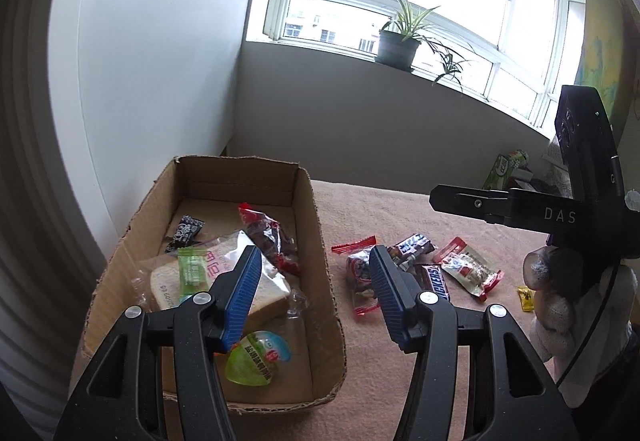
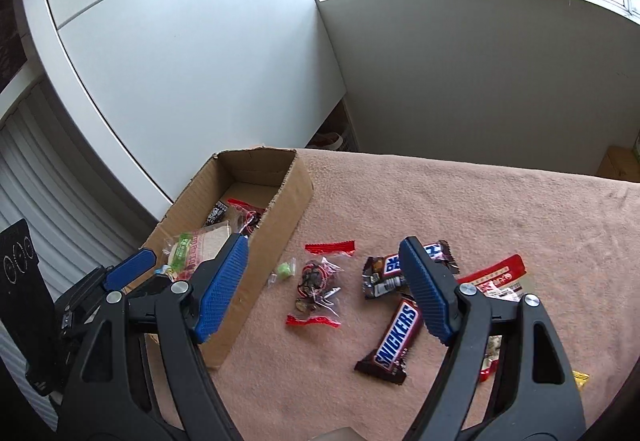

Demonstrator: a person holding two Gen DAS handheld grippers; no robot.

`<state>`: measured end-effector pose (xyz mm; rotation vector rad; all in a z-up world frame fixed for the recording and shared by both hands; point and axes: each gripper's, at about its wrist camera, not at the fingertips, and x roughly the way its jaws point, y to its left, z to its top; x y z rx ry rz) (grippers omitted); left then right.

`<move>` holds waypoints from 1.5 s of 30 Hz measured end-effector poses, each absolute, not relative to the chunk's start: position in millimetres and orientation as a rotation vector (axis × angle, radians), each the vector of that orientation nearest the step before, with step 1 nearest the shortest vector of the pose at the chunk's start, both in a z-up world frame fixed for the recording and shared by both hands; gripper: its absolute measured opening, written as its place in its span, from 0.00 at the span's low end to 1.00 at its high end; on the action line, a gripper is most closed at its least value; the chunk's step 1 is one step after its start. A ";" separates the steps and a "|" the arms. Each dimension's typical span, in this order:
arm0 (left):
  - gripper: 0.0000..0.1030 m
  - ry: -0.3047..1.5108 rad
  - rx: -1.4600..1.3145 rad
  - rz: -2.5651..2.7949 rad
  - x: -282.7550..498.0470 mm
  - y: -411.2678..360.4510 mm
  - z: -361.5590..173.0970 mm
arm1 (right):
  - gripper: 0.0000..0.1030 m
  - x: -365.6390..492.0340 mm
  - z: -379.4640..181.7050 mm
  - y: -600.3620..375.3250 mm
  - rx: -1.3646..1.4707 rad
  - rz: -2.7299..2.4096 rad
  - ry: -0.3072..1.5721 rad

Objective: Organize snacks
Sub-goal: 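Open both grippers over the box and withdraw toward the table, then grasp the Snickers bar with the left gripper while the right grasps the yellow candy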

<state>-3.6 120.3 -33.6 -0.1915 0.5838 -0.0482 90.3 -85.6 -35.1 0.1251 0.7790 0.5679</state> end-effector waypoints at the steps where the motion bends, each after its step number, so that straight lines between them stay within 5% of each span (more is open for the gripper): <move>1: 0.54 0.586 -0.191 -0.060 -2.4 115.2 -32.6 | 0.78 88.7 -35.0 -97.4 0.132 0.556 0.779; 19: 0.54 0.745 -0.110 -0.248 34.7 4.8 -62.9 | 0.78 65.5 -101.1 -257.4 0.221 0.299 0.914; 34: 0.53 0.855 -0.079 -0.210 68.0 -16.4 -94.8 | 0.58 51.1 -131.2 -236.9 0.091 0.268 0.957; 45: 0.38 0.909 -0.081 -0.213 84.3 -21.6 -107.1 | 0.39 49.8 -131.5 -229.7 0.002 0.218 0.937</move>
